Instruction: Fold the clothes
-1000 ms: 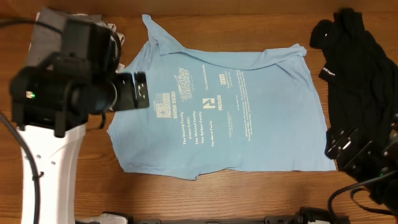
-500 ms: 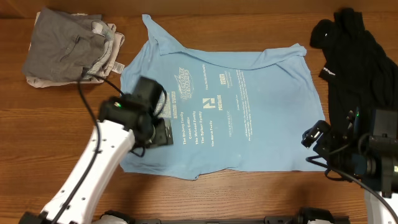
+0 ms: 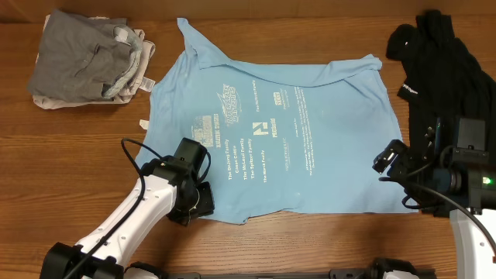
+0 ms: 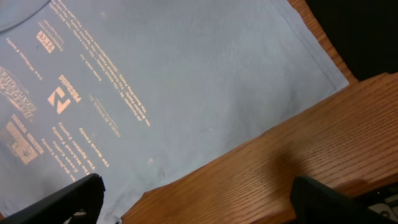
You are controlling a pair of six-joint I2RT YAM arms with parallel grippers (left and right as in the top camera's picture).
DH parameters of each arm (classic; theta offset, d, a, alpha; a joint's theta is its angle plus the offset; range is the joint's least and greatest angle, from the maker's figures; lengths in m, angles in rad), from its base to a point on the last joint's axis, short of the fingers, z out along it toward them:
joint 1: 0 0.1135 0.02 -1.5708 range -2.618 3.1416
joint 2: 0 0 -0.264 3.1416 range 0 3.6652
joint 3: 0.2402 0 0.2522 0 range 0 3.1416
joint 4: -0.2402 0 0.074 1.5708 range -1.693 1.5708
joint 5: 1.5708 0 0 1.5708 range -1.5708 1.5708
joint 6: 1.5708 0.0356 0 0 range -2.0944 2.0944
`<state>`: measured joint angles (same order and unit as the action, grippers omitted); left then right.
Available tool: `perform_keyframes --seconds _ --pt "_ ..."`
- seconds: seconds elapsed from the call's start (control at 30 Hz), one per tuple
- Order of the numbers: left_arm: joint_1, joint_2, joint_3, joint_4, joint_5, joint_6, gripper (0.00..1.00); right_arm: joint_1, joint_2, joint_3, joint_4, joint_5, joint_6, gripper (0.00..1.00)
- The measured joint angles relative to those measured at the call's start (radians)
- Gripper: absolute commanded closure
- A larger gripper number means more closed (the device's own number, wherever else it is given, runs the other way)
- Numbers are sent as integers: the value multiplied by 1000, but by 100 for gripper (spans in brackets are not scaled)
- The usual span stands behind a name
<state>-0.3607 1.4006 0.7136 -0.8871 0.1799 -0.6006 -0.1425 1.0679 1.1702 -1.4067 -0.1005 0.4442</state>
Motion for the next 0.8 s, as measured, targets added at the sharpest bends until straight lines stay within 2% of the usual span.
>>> perform_keyframes --seconds 0.2,0.33,0.6,0.73,0.8 --pt "0 0 -19 -2 -15 -2 57 0 0 0 2 0 0 0" --pt "0 0 -26 4 -75 -40 57 0 0 0 10 0 0 0" --pt "0 0 -53 27 -127 -89 66 0 0 0 12 0 0 0" --pt "0 23 -53 44 -155 -104 65 0 0 0 11 0 0 0" --pt "0 50 -53 68 -164 -104 68 0 0 0 12 0 0 0"
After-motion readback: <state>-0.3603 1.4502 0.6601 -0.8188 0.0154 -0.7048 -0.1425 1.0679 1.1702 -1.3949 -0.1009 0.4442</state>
